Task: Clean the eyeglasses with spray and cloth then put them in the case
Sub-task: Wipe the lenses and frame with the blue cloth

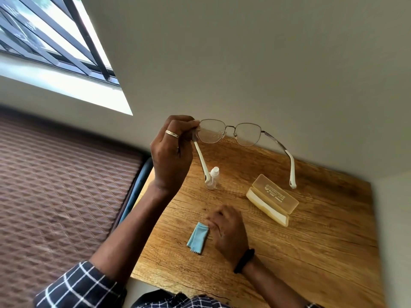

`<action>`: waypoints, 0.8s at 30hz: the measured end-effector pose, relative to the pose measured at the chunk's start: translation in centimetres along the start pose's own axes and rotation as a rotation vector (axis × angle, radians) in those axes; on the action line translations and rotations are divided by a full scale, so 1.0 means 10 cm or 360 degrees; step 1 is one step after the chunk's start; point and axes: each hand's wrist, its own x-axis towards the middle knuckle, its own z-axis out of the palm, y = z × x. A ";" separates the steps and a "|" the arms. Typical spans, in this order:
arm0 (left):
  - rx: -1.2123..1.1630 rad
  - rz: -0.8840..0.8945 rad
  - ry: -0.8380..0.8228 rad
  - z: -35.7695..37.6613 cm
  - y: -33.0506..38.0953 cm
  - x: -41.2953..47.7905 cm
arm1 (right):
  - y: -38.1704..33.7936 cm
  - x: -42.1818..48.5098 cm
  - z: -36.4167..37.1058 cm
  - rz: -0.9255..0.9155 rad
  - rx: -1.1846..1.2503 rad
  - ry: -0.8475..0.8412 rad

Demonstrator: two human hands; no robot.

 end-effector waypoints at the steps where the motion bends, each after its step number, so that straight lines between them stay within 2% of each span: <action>1: 0.0004 0.0002 0.0005 0.00 0.01 0.00 | 0.00 -0.11 0.04 -0.0003 -0.0045 -0.0132; 6: -0.0005 0.0004 -0.0006 0.02 0.02 -0.01 | -0.11 -0.37 0.17 0.0090 -0.0286 -0.0503; 18: -0.0043 0.0000 0.0005 0.04 0.05 -0.06 | -0.33 -0.17 0.21 0.0054 -0.0602 -0.0611; 21: -0.0038 0.0026 -0.0006 0.04 0.07 -0.05 | -0.28 -0.08 0.19 0.0219 -0.0438 -0.0589; 24: -0.0049 0.0045 -0.0030 0.03 0.12 -0.04 | -0.26 0.00 0.00 0.0725 0.0190 -0.0452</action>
